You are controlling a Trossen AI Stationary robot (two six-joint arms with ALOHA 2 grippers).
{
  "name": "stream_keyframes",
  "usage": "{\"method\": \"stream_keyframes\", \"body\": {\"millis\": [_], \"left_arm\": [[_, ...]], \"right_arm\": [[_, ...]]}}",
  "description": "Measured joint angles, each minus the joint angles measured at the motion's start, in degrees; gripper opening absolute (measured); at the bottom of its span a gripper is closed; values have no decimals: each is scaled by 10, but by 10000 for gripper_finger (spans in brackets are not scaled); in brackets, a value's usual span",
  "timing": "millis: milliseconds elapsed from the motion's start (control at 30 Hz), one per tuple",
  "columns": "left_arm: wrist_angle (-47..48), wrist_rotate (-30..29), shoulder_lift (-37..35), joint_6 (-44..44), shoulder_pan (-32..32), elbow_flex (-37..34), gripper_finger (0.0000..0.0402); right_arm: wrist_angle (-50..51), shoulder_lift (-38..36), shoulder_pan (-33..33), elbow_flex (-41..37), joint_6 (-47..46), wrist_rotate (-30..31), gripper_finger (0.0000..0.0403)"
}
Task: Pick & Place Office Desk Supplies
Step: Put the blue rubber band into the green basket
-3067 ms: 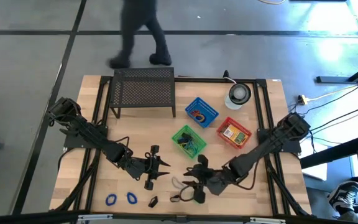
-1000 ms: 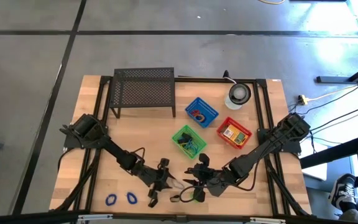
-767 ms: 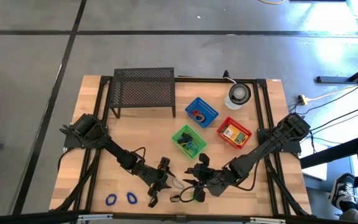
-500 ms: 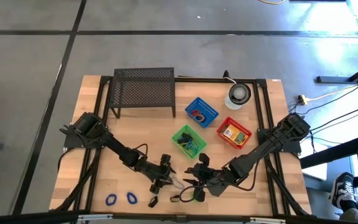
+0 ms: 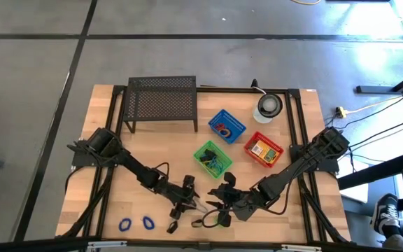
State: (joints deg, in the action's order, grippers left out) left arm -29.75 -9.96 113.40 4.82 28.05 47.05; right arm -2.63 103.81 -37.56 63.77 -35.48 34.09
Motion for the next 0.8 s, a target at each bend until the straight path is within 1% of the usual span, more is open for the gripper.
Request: {"method": "stream_keyframes", "body": {"millis": [133, 200, 267, 500, 667, 800], "left_arm": [[20, 27, 0, 5, -1, 1, 205], [36, 47, -1, 13, -3, 2, 188], [45, 53, -1, 13, -3, 2, 168], [45, 59, -2, 1, -2, 1, 80], [76, 61, -25, 1, -1, -1, 12], [132, 60, -68, 0, 3, -5, 7]], "right_arm": [[0, 0, 0, 0, 0, 0, 153], [0, 0, 0, 0, 0, 0, 153], [0, 0, 0, 0, 0, 0, 153], [-1, 0, 0, 0, 0, -1, 153], [-1, 0, 0, 0, 0, -7, 153], [0, 0, 0, 0, -8, -7, 153]]}}
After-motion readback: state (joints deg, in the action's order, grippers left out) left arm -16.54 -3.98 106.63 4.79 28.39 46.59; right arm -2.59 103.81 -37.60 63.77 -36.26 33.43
